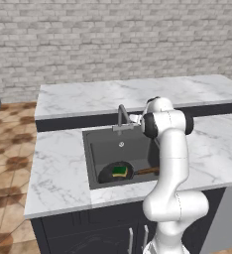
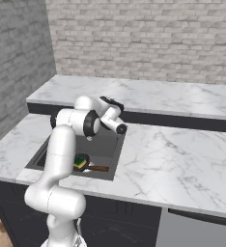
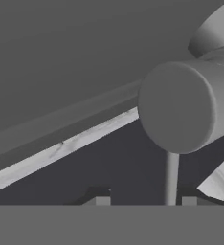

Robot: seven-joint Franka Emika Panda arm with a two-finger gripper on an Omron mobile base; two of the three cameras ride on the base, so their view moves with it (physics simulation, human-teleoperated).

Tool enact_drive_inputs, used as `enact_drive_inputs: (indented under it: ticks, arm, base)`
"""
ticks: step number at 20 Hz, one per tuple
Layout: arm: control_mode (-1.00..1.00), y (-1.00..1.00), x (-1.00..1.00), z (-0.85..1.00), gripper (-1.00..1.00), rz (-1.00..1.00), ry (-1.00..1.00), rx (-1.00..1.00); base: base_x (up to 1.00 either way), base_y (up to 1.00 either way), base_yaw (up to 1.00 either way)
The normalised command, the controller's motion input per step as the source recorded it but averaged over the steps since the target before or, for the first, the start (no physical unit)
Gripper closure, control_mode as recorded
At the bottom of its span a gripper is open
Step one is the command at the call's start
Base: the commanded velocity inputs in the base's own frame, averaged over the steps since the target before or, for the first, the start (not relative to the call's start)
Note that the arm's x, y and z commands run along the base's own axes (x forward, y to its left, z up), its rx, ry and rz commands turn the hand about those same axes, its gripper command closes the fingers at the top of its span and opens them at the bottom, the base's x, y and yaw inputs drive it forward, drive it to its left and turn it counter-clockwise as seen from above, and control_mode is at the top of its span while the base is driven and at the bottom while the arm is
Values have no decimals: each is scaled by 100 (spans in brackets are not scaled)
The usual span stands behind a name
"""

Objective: Pick the pan and sponge and place them into the sink. Then turn on the water.

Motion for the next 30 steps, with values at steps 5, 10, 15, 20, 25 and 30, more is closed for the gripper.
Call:
enact_drive_inputs:
  ticks: [5, 10, 15, 20, 25, 30]
  arm:
    - [-100, -55, 5, -4, 100, -6, 0, 1]
    - [-100, -52, 10, -3, 100, -7, 0, 0]
    - [-100, -44, 10, -5, 100, -8, 0, 0]
    - [-100, -50, 15, -6, 100, -8, 0, 0]
    - [-100, -56, 13, -10, 100, -8, 0, 0]
    - [-100, -58, 13, -18, 100, -8, 0, 0]
  base:
    - [0, 0, 0]
    - [0, 0, 0]
    - [0, 0, 0]
    - [0, 0, 0]
    - [0, 0, 0]
    - [0, 0, 0]
